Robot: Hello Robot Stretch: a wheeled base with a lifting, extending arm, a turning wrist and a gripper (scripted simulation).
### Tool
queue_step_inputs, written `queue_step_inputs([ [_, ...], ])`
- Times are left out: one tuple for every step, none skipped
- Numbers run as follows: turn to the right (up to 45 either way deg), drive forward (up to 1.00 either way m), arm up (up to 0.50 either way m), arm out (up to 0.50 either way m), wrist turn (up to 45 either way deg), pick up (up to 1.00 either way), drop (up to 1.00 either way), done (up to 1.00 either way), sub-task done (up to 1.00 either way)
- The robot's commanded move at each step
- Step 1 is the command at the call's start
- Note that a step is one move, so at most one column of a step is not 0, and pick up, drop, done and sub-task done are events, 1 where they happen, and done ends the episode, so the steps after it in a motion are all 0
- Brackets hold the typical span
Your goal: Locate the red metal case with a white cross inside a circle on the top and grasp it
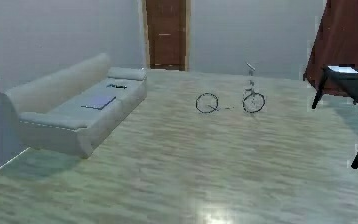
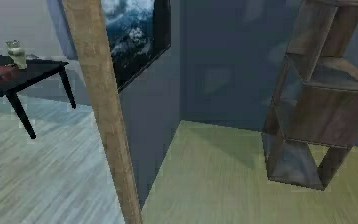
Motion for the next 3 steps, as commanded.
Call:
queue_step_inputs([
  [6.0,0.0,0.0,0.0,0.0,0.0,0.0,0.0,0.0],
  [0.0,0.05,0.0,0.0,0.0,0.0,0.0,0.0,0.0],
  [6.0,0.0,0.0,0.0,0.0,0.0,0.0,0.0,0.0],
])
